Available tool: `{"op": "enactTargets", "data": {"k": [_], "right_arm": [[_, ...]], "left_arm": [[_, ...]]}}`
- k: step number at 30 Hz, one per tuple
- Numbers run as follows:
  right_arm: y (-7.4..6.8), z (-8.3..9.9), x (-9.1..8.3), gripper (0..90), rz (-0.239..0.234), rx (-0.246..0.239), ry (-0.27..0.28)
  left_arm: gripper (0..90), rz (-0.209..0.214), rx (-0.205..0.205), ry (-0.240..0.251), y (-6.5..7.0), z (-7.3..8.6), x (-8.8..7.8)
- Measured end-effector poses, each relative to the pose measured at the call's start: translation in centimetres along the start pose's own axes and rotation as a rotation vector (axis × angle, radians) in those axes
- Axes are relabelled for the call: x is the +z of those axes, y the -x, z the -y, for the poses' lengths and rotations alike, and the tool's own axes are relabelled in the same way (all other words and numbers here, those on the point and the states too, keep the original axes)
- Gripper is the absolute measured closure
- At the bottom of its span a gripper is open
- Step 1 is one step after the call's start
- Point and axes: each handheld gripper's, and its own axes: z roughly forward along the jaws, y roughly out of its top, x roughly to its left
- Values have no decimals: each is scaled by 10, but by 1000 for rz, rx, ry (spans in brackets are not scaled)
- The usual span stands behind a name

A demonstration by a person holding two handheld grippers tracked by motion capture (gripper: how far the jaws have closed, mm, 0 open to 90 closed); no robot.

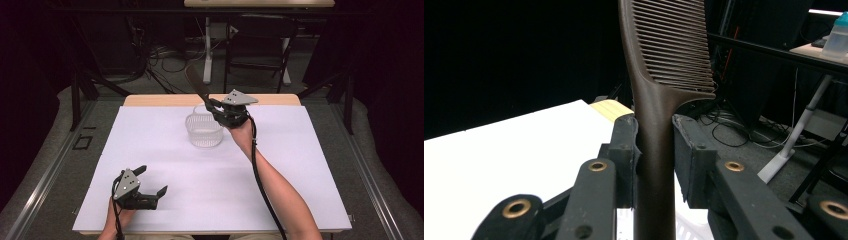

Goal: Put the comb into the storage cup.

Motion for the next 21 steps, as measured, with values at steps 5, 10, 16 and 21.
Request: {"op": "enactTargets", "data": {"k": [5, 10, 16, 21], "right_arm": [[0, 1, 3, 725, -4, -3, 5], [1, 2, 6, 725, -5, -3, 4], [2, 3, 10, 725, -10, -5, 8], [2, 4, 13, 725, -8, -6, 15]], "left_arm": [[2, 0, -1, 0, 0, 0, 0], [2, 0, -5, 0, 0, 0, 1], [2, -1, -5, 1, 0, 0, 0], [2, -1, -6, 0, 0, 0, 0]]}}
